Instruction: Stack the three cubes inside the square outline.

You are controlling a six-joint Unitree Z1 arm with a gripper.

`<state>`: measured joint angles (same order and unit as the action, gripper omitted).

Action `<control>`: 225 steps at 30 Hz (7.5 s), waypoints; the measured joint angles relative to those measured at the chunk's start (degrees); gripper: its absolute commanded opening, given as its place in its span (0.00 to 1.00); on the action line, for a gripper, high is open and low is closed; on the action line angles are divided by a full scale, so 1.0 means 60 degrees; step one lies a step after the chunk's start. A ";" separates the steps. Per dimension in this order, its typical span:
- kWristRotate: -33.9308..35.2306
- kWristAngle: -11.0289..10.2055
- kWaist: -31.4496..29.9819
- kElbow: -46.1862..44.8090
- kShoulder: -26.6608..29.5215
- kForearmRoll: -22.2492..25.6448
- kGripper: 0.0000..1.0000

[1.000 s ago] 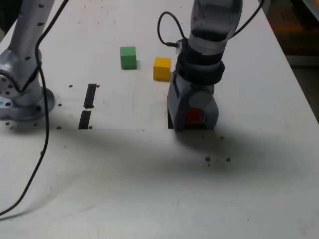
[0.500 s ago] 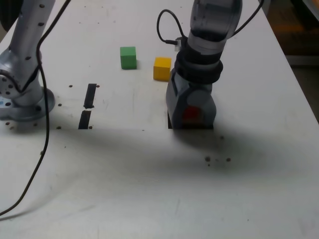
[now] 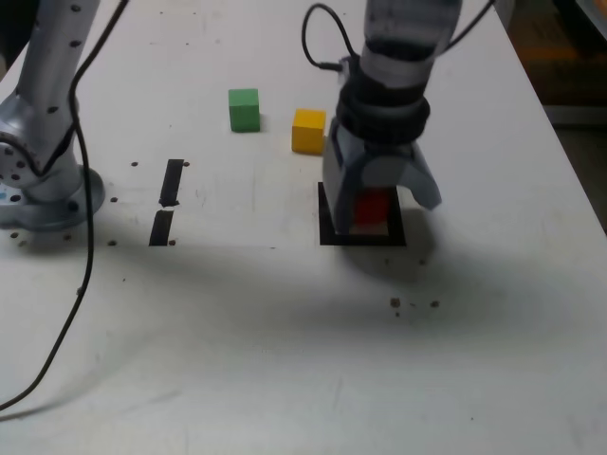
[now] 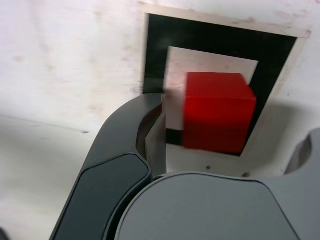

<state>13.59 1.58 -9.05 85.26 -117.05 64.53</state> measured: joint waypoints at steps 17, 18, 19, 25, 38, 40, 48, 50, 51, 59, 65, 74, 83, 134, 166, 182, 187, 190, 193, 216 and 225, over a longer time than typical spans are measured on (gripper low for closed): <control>-0.1121 -0.2052 0.1762 -0.1707 0.2548 0.1626 0.99; -0.1443 -0.2080 0.1989 -0.1708 0.2513 0.1636 0.99; -0.1761 -0.2097 0.2201 -0.1675 0.2401 0.1629 0.99; -0.2713 -0.2429 0.2955 -0.0899 0.0998 0.1537 0.99; -0.2930 -0.2340 0.3048 -0.0953 0.0615 0.1475 1.00; -0.2787 -0.2351 0.3059 -0.1097 0.0616 0.1305 1.00; -0.2725 -0.2518 0.3062 -0.1258 0.0619 0.0555 0.93; -0.2778 -0.2510 0.3067 -0.1253 0.0601 0.0508 0.90; -0.2822 -0.2491 0.3076 -0.1241 0.0576 0.0461 0.88; -0.3261 -0.2153 0.3266 -0.1363 0.0240 0.0155 0.83; -0.3495 -0.1955 0.3275 -0.1373 0.0113 -0.0161 0.70; -0.3489 -0.1934 0.3286 -0.1374 0.0113 -0.0210 0.43; -0.3680 -0.1852 0.3301 -0.1263 0.0149 -0.0131 0.36; -0.0613 -0.0674 0.0119 0.2816 -0.0538 0.3158 0.26; -0.0656 -0.0631 0.0120 0.2694 -0.1018 0.2900 0.60; -0.0510 -0.0962 0.0121 0.2714 -0.0196 0.3592 1.00; -0.0498 -0.1508 0.0166 0.1945 0.1114 0.4078 1.00; -0.0938 -0.1952 0.0523 0.0926 0.1924 0.4110 1.00; -0.1577 -0.2229 0.1344 -0.0052 0.2724 0.4106 1.00; -0.5908 -0.2273 0.6264 -0.3100 0.2842 0.0261 0.99; -0.6192 -0.2172 0.6574 -0.3512 0.1733 -0.0732 0.93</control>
<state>-23.56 -11.45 30.40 64.19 -106.65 60.14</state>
